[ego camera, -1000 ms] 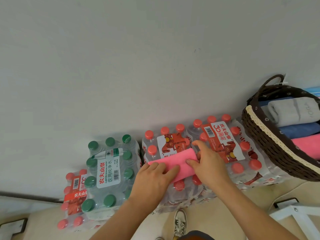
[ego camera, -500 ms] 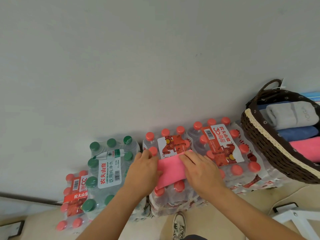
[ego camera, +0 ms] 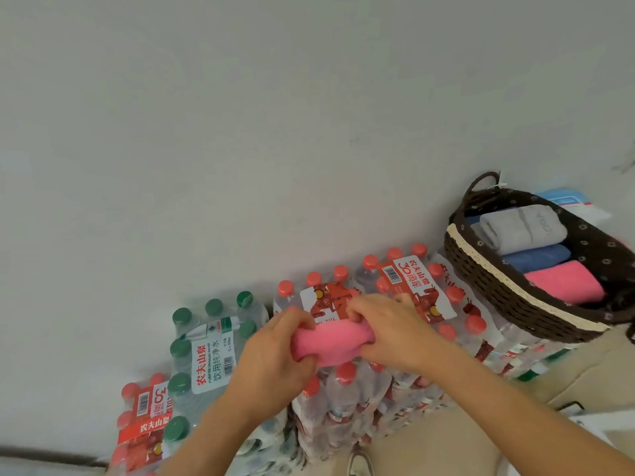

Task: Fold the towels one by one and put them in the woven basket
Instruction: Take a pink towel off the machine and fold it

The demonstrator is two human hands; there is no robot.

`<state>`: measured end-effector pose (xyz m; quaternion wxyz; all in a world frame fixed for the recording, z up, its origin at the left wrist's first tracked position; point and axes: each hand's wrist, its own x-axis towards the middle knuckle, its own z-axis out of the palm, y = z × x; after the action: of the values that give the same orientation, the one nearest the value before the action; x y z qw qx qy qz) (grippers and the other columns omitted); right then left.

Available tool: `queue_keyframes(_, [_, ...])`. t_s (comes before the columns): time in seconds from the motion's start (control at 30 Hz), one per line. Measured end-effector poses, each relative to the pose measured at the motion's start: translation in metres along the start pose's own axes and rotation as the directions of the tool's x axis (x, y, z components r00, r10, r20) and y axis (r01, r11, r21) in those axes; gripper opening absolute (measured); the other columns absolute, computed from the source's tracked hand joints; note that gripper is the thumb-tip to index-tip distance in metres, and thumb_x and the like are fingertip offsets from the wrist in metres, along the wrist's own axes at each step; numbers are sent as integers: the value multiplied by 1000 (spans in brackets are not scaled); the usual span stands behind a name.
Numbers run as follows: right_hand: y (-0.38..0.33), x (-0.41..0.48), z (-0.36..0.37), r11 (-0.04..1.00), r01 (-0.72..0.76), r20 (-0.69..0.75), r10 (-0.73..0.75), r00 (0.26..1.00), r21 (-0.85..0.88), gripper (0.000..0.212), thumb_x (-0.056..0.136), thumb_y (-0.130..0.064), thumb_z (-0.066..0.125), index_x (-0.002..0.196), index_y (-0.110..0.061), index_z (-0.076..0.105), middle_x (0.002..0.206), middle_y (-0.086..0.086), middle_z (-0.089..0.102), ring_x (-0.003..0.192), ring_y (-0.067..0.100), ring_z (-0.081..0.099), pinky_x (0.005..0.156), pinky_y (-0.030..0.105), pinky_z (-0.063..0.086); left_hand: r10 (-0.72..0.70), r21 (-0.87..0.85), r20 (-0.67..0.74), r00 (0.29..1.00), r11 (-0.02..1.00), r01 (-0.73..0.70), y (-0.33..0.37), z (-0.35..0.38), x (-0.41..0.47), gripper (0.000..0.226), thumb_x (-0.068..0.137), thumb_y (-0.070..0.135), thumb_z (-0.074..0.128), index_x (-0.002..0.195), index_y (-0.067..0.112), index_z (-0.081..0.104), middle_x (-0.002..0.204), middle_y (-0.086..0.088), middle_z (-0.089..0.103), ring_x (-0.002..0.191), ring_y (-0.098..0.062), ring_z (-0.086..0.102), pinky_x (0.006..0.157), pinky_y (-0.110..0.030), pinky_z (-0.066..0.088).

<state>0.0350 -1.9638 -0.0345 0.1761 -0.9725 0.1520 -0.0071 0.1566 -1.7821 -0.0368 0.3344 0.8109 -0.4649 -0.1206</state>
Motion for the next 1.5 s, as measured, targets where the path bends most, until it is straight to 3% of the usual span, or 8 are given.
queue_keyframes(0.1, [-6,-22,-22,932,-117,-29,135,990,342,31,70,-23,65,86,-33,40,81,-11,53,73,9,49,72,29,37,-92,-335,-88,992,941,58,21,-22,-2,45,71,19,65,106,41,47,96,12,64,89,-11,62,77,-33,54])
queue_keyframes(0.2, [-5,-46,-46,645,-164,-59,309,949,746,35,77,-9,67,90,-34,46,83,-1,60,70,11,53,56,29,45,-191,-605,-99,976,791,94,47,-33,3,50,85,15,69,116,44,42,104,2,62,87,-15,66,69,-33,58])
queue_keyframes(0.3, [2,-66,-65,449,-121,-117,467,876,885,38,83,-6,68,99,-33,47,96,6,66,82,13,61,59,24,50,-225,-669,-105,969,737,98,77,-30,12,46,87,17,65,116,44,42,106,1,56,73,-10,65,61,-31,57])
queue_keyframes(0.47, [34,-86,-94,602,-164,-295,589,753,782,23,81,-17,73,90,-25,52,90,1,62,81,6,56,68,18,43,-196,-672,-45,980,731,116,117,-4,41,7,84,28,68,87,27,63,100,-6,64,69,-14,61,53,-28,48])
queue_keyframes(0.57, [70,-98,-119,633,-190,-343,619,707,751,8,82,-20,72,81,-22,65,85,-10,64,81,-9,55,67,5,39,-210,-672,-16,978,726,145,145,21,69,17,76,41,72,82,25,72,101,0,68,88,-22,64,71,-36,52])
queue_keyframes(0.7, [147,-112,-152,616,-209,-355,661,662,759,4,81,-25,73,81,-28,74,87,-14,70,87,-5,59,79,20,42,-134,-629,24,991,768,119,196,67,112,8,82,23,71,85,29,76,117,18,57,97,-2,61,88,-32,53])
queue_keyframes(1.07, [316,-93,-167,799,-508,-83,558,826,322,12,80,-13,66,79,-25,65,86,-12,61,88,11,56,73,25,38,-113,-110,125,986,986,127,261,214,190,26,89,22,57,113,26,65,127,12,47,108,-5,53,98,-21,40])
queue_keyframes(1.5, [336,-77,-151,894,-431,21,432,902,120,9,85,-22,61,87,-31,58,96,-5,43,86,16,53,72,28,39,-154,356,150,977,930,92,281,234,192,28,91,18,45,117,24,53,129,3,35,88,-27,63,77,-39,52])
